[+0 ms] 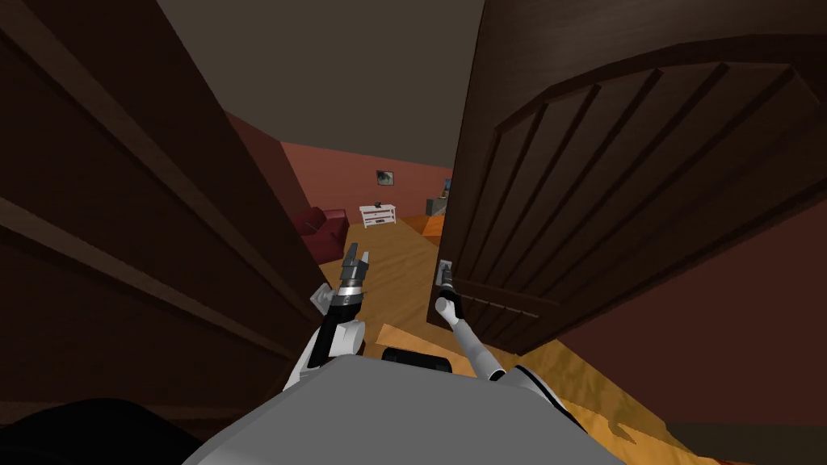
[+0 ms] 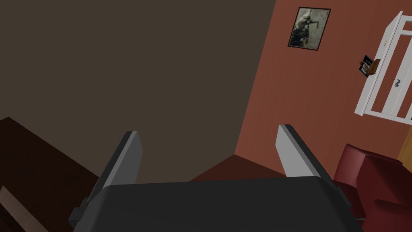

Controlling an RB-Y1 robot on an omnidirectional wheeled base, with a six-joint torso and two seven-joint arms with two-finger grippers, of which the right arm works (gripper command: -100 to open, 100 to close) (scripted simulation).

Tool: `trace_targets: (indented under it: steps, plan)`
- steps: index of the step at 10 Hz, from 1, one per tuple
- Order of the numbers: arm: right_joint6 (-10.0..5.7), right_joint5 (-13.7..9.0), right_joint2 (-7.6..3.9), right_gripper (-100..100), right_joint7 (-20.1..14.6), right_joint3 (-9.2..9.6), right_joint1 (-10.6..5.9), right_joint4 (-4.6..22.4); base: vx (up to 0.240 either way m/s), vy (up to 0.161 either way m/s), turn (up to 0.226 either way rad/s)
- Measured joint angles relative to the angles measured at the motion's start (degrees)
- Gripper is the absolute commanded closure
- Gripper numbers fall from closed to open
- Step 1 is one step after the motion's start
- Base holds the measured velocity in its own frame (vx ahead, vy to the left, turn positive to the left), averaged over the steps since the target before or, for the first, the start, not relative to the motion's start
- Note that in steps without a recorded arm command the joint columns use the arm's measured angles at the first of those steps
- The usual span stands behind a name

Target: Push the door open

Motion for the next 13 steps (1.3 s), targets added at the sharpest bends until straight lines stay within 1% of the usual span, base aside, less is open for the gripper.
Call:
trace_targets:
  steps: [1, 2, 3, 5, 6, 7, 9, 10, 11, 12, 13]
  plan:
    - [-0.9, -0.81, -0.03, 100, 0.75, -0.06, -0.22, 0.05, 0.162, -0.01, 0.044]
    - [-1.7, -1.85, -0.06, 100, 1.64, -0.09, 0.05, -0.51, 0.148, -0.007, 0.021]
    - [-2.83, -2.52, 0.09, 100, 1.79, 0.05, -0.65, 0.61, 0.124, 0.001, 0.019]
    - [-3.97, -3.9, 0.43, 100, 3.04, -0.14, -0.29, 0.01, 0.103, 0.016, 0.008]
    - [-4.63, -4.91, 0.94, 100, 3.99, -0.39, -0.24, -0.04, 0.135, 0.008, 0.008]
    - [-5.38, -6.01, 1.58, 100, 5.19, -0.6, 0.24, -0.51, 0.151, -0.009, 0.006]
    - [-7.12, -7.82, 3.01, 100, 6.76, -0.93, 0.27, -0.4, 0.093, 0.005, -0.002]
    - [-7.37, -7.91, 3.05, 100, 6.91, -0.99, 0.17, -0.47, 0.099, 0.001, 0.015]
    - [-8.12, -8.19, 2.37, 100, 6.52, -0.72, -0.17, 0.5, 0.181, -0.018, 0.005]
    - [-8.33, -9.07, 1.82, 100, 7.35, -0.85, 0.56, -0.39, 0.194, -0.028, -0.007]
    - [-8.44, -9.87, 1.44, 100, 8.83, -1.02, 1.53, -2.13, 0.158, -0.007, 0.004]
